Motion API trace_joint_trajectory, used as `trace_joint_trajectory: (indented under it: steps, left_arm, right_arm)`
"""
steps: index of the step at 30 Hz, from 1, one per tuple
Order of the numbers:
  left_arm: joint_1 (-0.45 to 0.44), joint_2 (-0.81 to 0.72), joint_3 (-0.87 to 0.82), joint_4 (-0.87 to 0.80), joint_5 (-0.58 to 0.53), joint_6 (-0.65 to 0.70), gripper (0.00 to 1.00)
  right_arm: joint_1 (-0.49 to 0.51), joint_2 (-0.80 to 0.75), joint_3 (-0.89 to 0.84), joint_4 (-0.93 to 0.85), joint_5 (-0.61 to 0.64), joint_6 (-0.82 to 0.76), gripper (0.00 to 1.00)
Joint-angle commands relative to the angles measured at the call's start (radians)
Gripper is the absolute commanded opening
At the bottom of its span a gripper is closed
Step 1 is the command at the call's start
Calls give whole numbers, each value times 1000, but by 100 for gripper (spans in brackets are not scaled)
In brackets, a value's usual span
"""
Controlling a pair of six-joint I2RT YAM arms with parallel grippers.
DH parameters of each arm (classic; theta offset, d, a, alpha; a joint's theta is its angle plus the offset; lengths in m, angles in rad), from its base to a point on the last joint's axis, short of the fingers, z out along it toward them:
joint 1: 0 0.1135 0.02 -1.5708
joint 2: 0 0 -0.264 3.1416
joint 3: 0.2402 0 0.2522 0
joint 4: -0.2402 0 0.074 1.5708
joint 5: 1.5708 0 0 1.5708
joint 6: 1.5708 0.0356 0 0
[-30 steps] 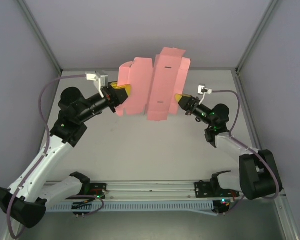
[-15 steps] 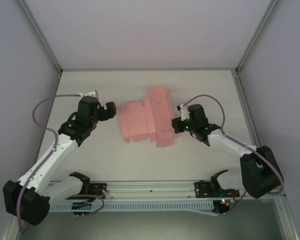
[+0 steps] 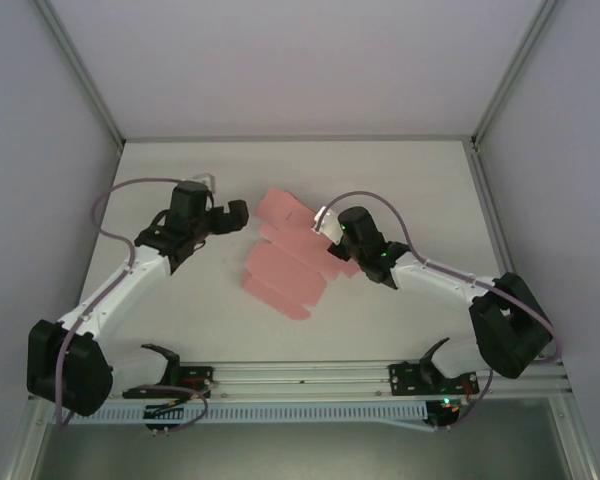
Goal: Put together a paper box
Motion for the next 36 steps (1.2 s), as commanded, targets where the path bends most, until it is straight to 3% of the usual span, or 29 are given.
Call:
trace_joint_trajectory:
  steps: [1,11,24,30,36]
  left_arm:
    - [20,34,70,77,88,39,100]
    - [19,260,249,94,340,197,100]
    - [-47,397,291,23,349,361,100]
    - [-63,396,257,29,341,370,100]
    - [-116,389,233,65,263,340,100]
  right_arm:
    - [22,-17,-29,136,67,-232,0]
    - [46,23,2,109,84,-241,0]
    - [45,6,24,92,61,-208,0]
    - [45,6,36,105,28,-166,0]
    - [45,19,60,90,-5,-129,0]
